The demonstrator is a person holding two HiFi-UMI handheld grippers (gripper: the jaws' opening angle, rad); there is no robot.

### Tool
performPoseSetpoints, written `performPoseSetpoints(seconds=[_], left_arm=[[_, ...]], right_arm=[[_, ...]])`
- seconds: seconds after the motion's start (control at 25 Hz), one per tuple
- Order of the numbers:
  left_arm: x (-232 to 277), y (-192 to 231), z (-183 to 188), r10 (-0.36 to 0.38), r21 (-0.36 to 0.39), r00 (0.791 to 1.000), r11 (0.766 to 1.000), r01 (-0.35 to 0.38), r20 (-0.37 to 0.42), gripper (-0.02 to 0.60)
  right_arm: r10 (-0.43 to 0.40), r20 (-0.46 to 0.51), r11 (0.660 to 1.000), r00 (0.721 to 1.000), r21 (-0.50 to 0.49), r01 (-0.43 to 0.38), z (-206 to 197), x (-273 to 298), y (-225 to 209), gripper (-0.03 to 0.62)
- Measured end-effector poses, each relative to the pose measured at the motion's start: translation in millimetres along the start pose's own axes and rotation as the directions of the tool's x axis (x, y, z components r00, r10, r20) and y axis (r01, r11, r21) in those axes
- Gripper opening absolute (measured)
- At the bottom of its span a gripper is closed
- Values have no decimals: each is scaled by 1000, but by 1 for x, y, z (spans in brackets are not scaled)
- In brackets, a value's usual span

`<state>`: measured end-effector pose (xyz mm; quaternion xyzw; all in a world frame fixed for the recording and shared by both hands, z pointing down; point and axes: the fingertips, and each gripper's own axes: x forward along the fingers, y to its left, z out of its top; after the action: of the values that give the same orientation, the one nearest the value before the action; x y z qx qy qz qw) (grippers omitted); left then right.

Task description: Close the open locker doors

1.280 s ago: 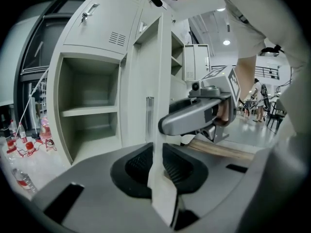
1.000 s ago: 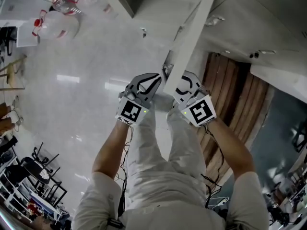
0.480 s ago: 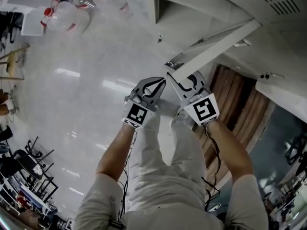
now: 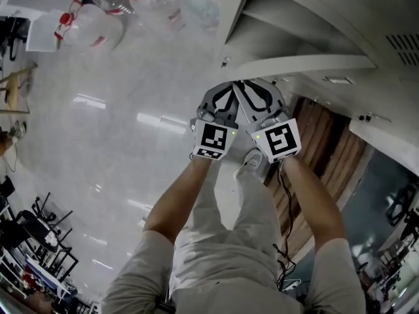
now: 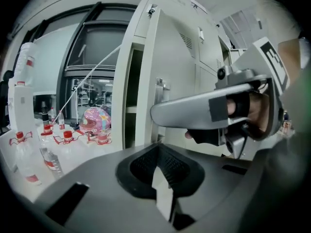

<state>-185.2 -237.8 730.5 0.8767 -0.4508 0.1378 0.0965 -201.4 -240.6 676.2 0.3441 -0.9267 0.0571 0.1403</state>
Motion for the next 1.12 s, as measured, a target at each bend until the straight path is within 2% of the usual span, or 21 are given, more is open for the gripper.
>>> performPoseSetpoints(seconds=[0.24, 0.44, 0.6, 0.8, 1.12], left_arm=[[25, 17, 8, -41, 16, 999, 999, 41, 6, 5], [34, 23, 9, -74, 51, 997, 996, 73, 13, 4], [41, 34, 12, -64, 40, 998, 997, 63, 22, 4], [57, 49, 21, -62, 47, 997, 997, 61, 35, 5], [81, 64, 28, -44, 66, 999, 997, 42, 29, 5]], right_arm=[[-87, 24, 996, 996, -8, 87, 10, 24, -19, 52], [-151, -9, 989, 989, -6, 151, 12, 34, -27, 63], [-197, -59, 979, 979, 31, 199, 6, 34, -36, 61], [-225, -50, 971, 973, 75, 228, 1, 28, -52, 55], [-275, -49, 957, 960, 82, 278, 0, 16, -64, 51]])
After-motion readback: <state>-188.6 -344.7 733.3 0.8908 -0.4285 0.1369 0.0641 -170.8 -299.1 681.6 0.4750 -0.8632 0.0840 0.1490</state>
